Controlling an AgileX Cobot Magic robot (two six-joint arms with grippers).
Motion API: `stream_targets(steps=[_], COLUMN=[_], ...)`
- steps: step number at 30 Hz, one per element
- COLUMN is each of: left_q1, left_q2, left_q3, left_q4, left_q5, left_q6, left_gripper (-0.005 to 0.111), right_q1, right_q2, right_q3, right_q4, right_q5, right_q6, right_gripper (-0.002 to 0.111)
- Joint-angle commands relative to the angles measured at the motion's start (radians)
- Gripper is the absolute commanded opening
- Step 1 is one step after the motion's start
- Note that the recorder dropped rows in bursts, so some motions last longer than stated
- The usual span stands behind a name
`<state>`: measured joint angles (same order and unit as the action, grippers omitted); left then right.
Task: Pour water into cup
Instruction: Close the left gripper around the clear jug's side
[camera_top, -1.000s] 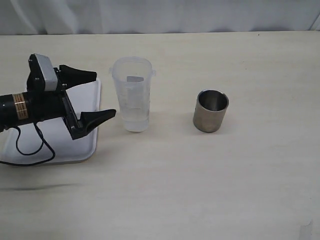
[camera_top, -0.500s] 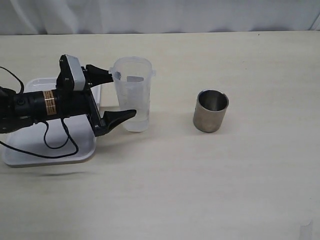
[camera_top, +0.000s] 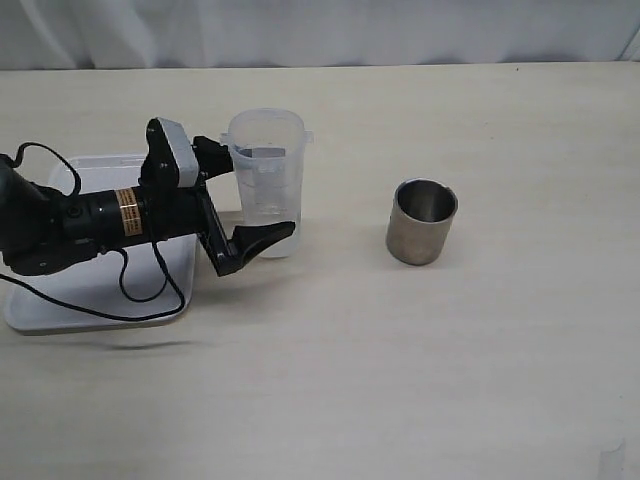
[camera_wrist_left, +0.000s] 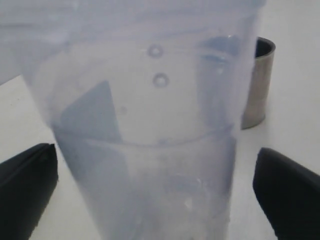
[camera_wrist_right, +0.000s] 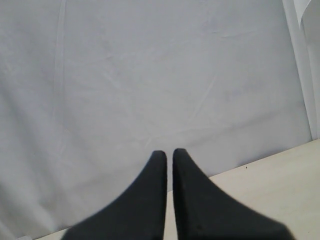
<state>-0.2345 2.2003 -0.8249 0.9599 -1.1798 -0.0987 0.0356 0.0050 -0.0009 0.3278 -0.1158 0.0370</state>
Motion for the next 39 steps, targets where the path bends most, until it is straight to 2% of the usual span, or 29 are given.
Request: stream_targets(steps=[1,17,23,39], left_q1=[-0.015,-0.080,-0.080,-0.080], left_q2=[0.003,0.003,0.003,0.003], left_q3=[-0.008,-0.037,-0.037,-0.037], left_q4=[-0.024,-0.043,-0.109,-0.109], left_q5=[-0.017,0.022,0.015,-0.041], left_q6=[0.009,-0.011,-0.009,-0.002], left_gripper=[0.105,0.105,0.105,0.105], right_q1=[0.002,0.002,0.002,0.002], right_q2=[-0.005,-0.005,-0.005,-0.005], right_q3=[0.001,0.001,0.001,0.001], right_q4=[-0.008,-0.008,-0.008,-0.008], right_q5=[0.009,0.012,0.012,0.015], right_q6=[-0.015,-0.015,-0.015,-0.015], right_gripper=[0.004,0.004,0.004,0.004])
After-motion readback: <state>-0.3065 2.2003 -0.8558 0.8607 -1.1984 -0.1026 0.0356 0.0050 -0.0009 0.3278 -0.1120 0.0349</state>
